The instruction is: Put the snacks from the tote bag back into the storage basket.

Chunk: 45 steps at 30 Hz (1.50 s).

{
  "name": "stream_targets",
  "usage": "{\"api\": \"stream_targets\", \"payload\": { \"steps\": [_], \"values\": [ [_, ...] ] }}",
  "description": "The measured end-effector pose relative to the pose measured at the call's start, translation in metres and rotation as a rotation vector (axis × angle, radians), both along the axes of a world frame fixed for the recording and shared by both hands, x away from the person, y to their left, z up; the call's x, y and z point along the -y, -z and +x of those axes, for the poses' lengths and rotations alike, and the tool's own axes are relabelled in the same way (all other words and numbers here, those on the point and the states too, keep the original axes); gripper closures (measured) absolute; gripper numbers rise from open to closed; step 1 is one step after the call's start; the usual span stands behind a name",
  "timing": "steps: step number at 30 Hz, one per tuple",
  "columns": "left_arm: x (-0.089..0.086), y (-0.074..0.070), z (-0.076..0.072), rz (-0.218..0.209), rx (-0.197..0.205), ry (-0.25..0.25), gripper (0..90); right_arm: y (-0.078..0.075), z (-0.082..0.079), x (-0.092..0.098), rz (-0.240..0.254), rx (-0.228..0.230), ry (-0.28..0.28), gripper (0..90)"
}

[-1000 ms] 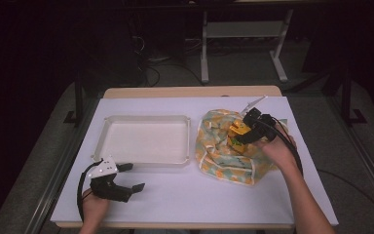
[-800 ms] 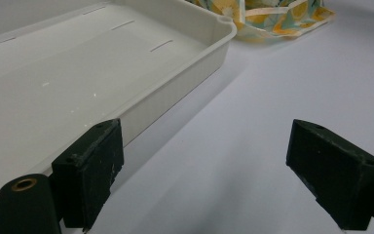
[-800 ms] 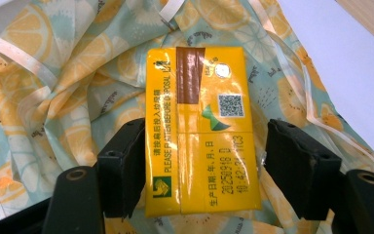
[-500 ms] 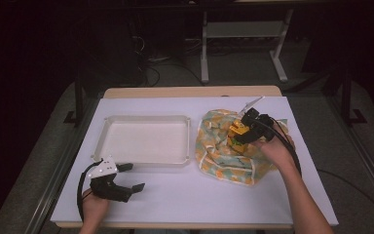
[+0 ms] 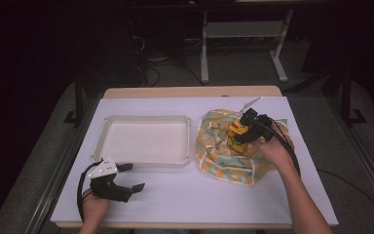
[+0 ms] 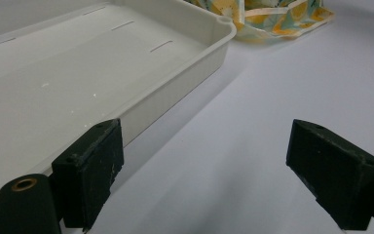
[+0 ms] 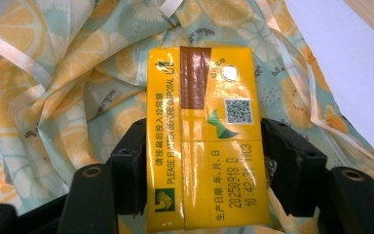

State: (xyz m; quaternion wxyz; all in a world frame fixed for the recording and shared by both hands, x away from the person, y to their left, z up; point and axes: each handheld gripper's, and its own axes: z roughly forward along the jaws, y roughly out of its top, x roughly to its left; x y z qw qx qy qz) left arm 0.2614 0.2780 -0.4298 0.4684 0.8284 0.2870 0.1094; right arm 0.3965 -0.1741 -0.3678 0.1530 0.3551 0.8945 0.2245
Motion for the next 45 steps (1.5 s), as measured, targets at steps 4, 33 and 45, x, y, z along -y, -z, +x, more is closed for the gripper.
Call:
{"api": "stream_targets", "payload": {
  "steps": [4, 33, 45],
  "values": [
    [0.0000, 0.0000, 0.0001, -0.002, 0.003, -0.001, 13.5, -0.0002, -0.0001, -0.0003, 0.000, -0.004, -0.006, 43.0],
    [0.0001, 0.0000, -0.0003, -0.002, 0.000, -0.002, 13.5, -0.0012, 0.0005, 0.0020, 0.044, -0.033, -0.009, 48.2],
    [-0.0003, -0.0002, -0.0005, -0.006, 0.006, -0.005, 13.5, -0.0021, 0.0062, 0.0052, 0.071, -0.043, -0.005, 48.7]
  ]
}}
